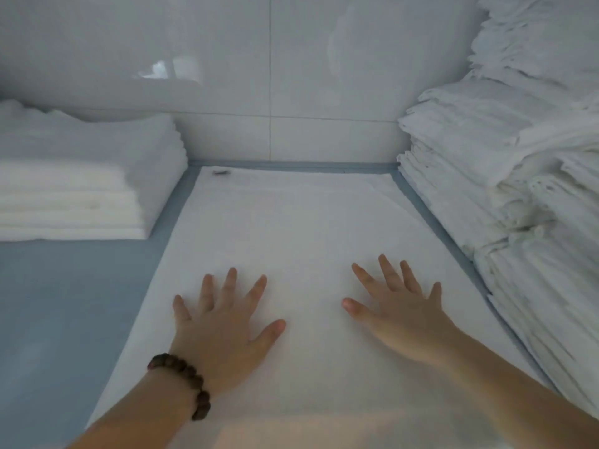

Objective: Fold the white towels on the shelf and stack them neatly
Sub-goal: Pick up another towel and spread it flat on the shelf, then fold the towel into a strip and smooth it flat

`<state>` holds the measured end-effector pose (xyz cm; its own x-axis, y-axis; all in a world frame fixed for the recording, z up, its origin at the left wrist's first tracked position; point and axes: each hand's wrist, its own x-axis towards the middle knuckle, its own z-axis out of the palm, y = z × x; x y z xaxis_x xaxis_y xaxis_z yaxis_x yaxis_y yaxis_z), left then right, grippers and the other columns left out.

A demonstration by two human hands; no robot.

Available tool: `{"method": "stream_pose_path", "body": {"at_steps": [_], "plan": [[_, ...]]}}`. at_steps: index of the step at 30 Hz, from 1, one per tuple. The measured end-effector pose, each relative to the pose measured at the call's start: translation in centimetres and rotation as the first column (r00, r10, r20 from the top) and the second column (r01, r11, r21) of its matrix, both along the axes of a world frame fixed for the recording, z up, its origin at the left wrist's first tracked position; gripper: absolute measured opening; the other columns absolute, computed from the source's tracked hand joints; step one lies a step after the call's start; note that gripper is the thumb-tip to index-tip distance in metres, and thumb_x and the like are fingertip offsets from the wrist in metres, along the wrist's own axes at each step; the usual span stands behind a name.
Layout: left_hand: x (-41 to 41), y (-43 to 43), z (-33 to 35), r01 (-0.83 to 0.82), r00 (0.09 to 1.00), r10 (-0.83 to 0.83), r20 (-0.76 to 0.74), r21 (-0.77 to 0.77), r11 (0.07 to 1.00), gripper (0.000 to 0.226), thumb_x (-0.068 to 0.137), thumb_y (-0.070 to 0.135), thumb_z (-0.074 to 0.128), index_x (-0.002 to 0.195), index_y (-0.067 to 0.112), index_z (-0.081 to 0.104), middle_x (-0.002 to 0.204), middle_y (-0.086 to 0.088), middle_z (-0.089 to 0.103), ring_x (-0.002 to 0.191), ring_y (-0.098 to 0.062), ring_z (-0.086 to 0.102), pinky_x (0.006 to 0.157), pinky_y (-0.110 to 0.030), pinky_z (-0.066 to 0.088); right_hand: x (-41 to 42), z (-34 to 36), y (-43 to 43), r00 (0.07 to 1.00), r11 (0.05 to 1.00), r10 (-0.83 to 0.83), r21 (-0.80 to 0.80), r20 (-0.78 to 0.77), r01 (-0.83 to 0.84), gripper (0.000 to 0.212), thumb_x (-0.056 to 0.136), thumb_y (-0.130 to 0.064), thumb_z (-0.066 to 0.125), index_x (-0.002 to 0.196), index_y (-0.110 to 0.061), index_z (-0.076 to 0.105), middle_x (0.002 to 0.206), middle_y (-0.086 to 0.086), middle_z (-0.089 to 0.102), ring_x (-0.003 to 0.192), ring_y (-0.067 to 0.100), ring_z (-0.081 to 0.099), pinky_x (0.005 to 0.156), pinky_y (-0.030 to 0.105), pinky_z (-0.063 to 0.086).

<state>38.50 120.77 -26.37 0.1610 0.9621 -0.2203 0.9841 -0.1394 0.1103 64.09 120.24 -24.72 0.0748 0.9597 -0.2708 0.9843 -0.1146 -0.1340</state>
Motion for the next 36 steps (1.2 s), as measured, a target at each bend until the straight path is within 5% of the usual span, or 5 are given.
{"method": "stream_pose_path", "body": {"at_steps": [6,23,28,36], "plan": [[0.2,-0.2,-2.1,0.039,0.999,-0.037,-0.018,0.135,0.990,0.076,0.074,0.080,-0.004,0.141,0.048,-0.020,0.157,0.004,-0.018,0.143,-0.030,-0.019,0.108,-0.066,-0.006,-1.1,-2.9,-1.7,0.997,0.996,-0.028,0.082,0.076,0.022,0.073,0.074,-0.082,0.001,0.139,-0.054,-0.016,0.155,-0.005,-0.022,0.143,0.026,-0.021,0.107,0.068,-0.008],[1.7,10.7,-2.3,-0.032,0.998,0.040,-0.046,0.159,0.987,0.076,0.074,0.083,0.000,0.143,0.051,-0.008,0.158,0.008,-0.009,0.144,-0.030,-0.010,0.104,-0.070,-0.003,0.6,-2.5,9.9,0.995,0.997,0.010,0.073,0.096,-0.017,0.073,0.077,-0.081,0.004,0.142,-0.051,-0.011,0.157,-0.006,-0.015,0.145,0.027,-0.013,0.105,0.071,-0.003],[2.0,11.5,-2.4,-0.051,0.997,0.060,-0.047,0.167,0.985,0.078,0.073,0.083,-0.001,0.143,0.050,-0.009,0.158,0.009,-0.010,0.144,-0.029,-0.010,0.104,-0.070,-0.003,-1.8,-0.1,3.6,1.000,0.987,-0.001,0.159,-0.016,0.004,0.069,0.080,-0.078,0.007,0.139,-0.053,-0.018,0.155,-0.007,-0.023,0.142,0.022,-0.023,0.108,0.065,-0.010],[2.1,13.0,-2.3,-0.023,0.998,0.033,-0.056,0.163,0.986,0.077,0.074,0.082,0.000,0.143,0.049,-0.008,0.158,0.008,-0.009,0.144,-0.031,-0.008,0.105,-0.069,0.000,-4.4,-2.9,-4.8,0.997,0.996,0.028,0.077,0.072,-0.033,0.074,0.073,-0.085,0.000,0.136,-0.053,-0.024,0.154,-0.007,-0.027,0.140,0.026,-0.028,0.105,0.068,-0.011]]}}
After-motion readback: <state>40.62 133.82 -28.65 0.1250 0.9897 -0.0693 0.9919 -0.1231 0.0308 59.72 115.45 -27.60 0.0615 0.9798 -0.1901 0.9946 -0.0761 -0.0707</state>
